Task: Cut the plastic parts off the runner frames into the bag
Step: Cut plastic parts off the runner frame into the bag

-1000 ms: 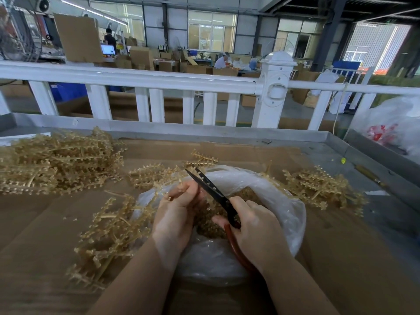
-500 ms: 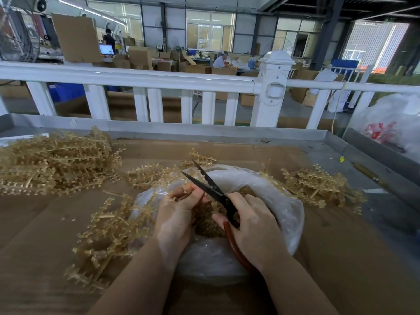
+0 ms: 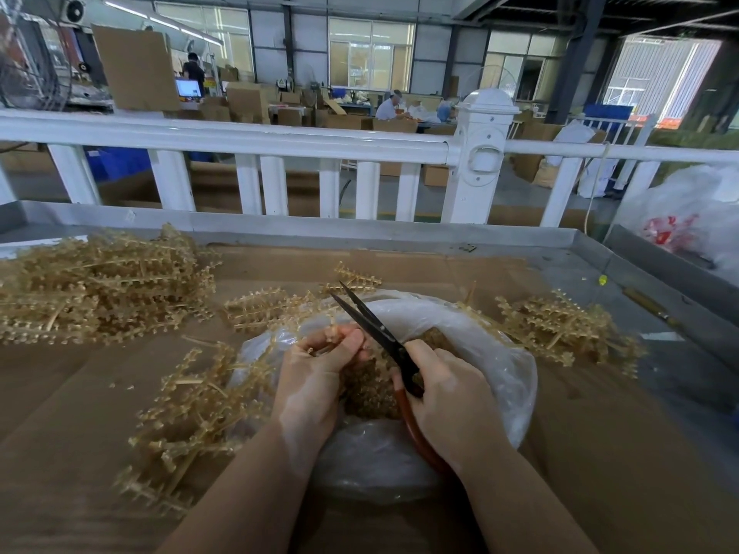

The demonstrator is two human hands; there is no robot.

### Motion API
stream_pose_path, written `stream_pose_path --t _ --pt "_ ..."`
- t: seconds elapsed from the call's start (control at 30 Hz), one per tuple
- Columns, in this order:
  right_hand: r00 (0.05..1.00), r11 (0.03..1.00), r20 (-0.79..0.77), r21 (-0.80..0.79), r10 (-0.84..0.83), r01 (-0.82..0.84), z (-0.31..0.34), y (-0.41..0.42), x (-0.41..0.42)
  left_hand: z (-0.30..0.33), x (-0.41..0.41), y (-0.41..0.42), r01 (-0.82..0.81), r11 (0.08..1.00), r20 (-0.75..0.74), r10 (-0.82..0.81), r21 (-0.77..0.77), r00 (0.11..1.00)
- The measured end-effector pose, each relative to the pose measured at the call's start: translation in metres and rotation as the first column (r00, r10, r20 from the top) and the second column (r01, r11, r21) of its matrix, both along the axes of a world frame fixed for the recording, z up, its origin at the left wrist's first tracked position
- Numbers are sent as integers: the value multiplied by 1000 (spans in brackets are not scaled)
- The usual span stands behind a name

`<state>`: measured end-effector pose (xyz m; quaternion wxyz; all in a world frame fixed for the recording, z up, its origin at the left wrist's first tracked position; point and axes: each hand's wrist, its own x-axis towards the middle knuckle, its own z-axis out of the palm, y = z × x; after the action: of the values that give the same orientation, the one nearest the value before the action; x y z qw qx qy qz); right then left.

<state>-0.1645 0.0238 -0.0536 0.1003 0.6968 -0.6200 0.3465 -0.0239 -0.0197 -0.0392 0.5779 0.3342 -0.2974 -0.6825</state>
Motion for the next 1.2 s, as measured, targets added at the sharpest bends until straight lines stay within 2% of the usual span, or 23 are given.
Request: stream_pose_path --t 0.53,0.93,1.2 --pt "1000 1000 -15 -3 -17 17 -5 2 -1 5 -3 1 -155 973 -53 166 169 985" --pt "1000 1000 -21 -7 -6 6 -1 2 1 7 1 4 -7 995 40 3 101 999" --pt "999 999 -45 -52 -7 5 1 1 3 8 2 5 6 998 32 -9 67 999"
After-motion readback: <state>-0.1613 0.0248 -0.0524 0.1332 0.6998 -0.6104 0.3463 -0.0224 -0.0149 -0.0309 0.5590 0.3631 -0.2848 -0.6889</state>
